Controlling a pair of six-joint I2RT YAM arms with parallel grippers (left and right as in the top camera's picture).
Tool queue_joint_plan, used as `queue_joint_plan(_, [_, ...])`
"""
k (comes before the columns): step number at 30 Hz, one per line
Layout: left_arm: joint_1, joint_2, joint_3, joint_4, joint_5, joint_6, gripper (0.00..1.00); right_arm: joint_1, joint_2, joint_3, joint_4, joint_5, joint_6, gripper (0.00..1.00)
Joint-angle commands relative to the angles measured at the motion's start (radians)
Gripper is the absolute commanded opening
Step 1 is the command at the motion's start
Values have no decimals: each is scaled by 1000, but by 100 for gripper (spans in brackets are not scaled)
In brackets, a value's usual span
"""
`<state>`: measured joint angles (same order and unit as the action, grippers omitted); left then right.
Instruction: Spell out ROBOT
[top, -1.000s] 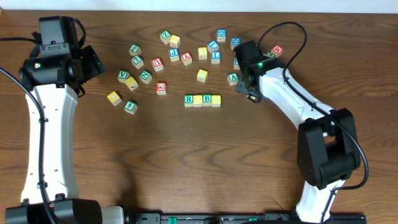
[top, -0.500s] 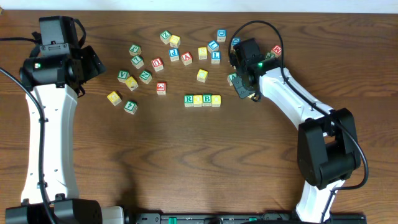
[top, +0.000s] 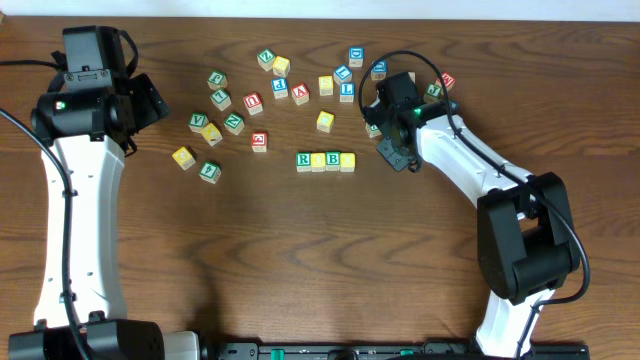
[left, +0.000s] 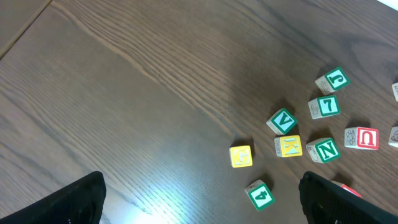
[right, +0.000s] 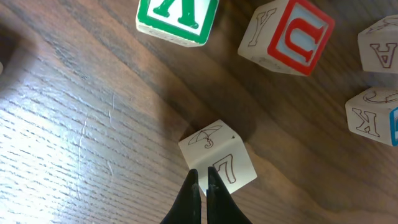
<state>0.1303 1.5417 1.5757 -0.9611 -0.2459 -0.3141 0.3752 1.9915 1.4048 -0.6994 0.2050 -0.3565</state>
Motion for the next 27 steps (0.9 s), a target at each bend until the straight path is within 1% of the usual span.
queue_joint_plan(1, [4,-10,-15,1,-17,-1,98,2,7,-6,1,13,-23,1])
queue_joint_plan(11, [4,-10,-15,1,-17,-1,97,2,7,-21,-14,-10,-22,1])
queue_joint_plan(23, [4,-10,-15,1,-17,-1,97,-8,7,-72,46,-13,-23,1])
queue_joint_plan(27, [4,-10,-15,1,-17,-1,98,-7,7,-72,45,-62,-23,1])
